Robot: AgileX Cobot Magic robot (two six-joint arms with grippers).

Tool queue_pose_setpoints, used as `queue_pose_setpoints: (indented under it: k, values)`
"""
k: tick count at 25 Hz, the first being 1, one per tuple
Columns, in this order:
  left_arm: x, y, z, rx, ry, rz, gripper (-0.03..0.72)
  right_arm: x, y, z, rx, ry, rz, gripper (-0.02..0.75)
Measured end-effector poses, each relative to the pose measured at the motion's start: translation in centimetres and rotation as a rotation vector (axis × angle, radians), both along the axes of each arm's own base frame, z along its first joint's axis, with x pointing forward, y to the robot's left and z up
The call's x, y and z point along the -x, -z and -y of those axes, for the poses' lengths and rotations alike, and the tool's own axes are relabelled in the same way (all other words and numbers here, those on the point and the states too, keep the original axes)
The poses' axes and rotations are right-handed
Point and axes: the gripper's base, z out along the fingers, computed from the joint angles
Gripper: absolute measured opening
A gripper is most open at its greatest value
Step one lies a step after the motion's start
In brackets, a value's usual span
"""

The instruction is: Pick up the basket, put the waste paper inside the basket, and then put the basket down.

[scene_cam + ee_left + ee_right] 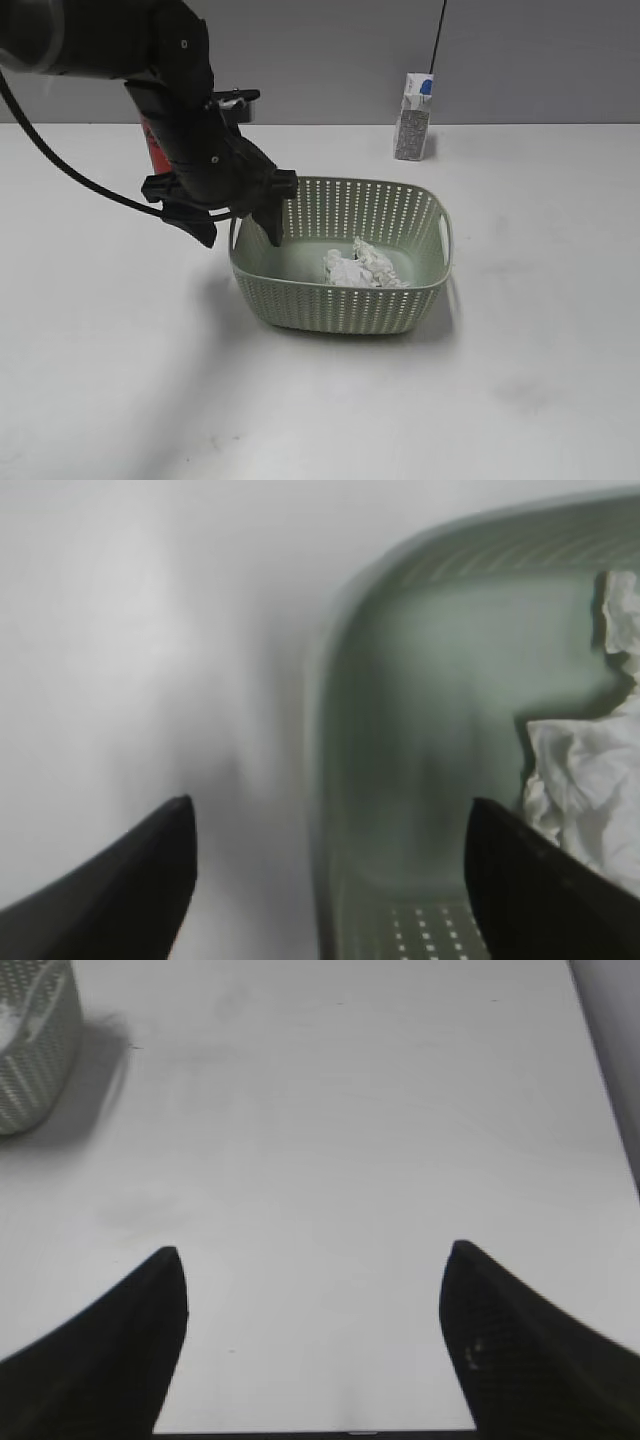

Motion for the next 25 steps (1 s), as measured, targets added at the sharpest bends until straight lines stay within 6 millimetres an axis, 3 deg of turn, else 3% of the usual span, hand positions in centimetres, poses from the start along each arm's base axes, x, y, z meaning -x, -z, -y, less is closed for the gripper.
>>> queue_pose_setpoints:
  k: [3,6,14,20,25]
  values:
    - [0.0,-0.6,-0.5,-0.002,0.006,0.001,0.663,1.6,1.3,0.7,0.020,0.054,0.047,0.594]
    - [0.0,-2.5,-1.3,0.010,0.010,0.034,0.666,2.7,1.7,0.9,0.003,0.076,0.114,0.593]
    - [0.6,-8.6,-5.1,-0.032,0.021,0.163,0.660,2.4,1.9,0.9,0.005,0.077,0.170,0.593]
    - [1.6,-13.7,-9.6,-0.032,-0.001,0.266,0.650,2.3,1.9,0.9,0.008,0.075,0.180,0.593]
    - [2.4,-17.6,-15.8,-0.062,-0.067,0.369,0.639,2.3,1.9,1.0,0.016,0.076,0.182,0.593]
